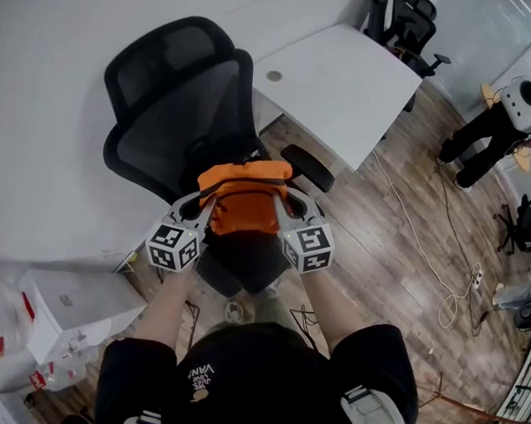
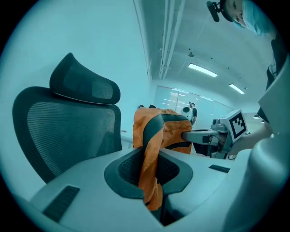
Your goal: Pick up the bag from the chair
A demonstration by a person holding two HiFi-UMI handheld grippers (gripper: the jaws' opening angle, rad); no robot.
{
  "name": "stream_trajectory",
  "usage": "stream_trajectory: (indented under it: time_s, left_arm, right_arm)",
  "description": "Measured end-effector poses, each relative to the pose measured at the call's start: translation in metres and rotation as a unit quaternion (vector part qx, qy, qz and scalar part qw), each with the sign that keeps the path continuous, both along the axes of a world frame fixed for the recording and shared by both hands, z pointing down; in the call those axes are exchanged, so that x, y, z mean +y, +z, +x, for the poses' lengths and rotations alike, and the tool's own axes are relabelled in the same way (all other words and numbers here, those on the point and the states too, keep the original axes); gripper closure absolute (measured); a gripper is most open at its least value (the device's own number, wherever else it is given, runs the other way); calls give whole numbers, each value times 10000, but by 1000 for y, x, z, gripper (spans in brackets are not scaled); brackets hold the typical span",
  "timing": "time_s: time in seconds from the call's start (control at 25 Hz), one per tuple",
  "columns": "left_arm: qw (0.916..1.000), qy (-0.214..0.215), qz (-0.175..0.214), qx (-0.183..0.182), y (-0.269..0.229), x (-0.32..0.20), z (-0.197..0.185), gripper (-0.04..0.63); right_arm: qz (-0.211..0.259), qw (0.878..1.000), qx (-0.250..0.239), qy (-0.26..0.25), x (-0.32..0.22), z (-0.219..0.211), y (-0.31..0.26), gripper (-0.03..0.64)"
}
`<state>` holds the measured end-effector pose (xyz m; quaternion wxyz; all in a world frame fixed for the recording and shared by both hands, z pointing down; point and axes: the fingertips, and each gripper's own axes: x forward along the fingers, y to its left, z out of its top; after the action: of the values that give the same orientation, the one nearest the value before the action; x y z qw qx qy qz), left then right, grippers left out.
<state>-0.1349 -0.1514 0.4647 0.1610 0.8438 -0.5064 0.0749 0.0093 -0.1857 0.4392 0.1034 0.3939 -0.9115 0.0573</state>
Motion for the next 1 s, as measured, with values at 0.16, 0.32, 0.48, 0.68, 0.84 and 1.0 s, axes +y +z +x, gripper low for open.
stream_trajectory:
  time_s: [0.16,0.32,0.48,0.68,0.84,1.0]
  left_arm:
    - [9999,47,138,-56,-18,3,2,543]
    - [9996,84,257,-59,-33,7,4,543]
    - [9992,157,365,-76,-49,10,10,543]
    - [9986,262,449,-104,-66,14,18,543]
    - [9980,328,542,-82,-81,19,23,543]
    - [9974,364,615,-58,-93,21,25,543]
  right_arm:
    - [87,9998,-162,42,7,4,-16,601]
    - [174,9996,-217,53,14,7,-30,601]
    - [224,9992,-307,118,19,13,-47,601]
    - [263,9991,-295,165,25,21,-63,601]
    - [346,9988,-289,188,30,27,-79,601]
    - [450,9982,-340,220,34,30,-91,601]
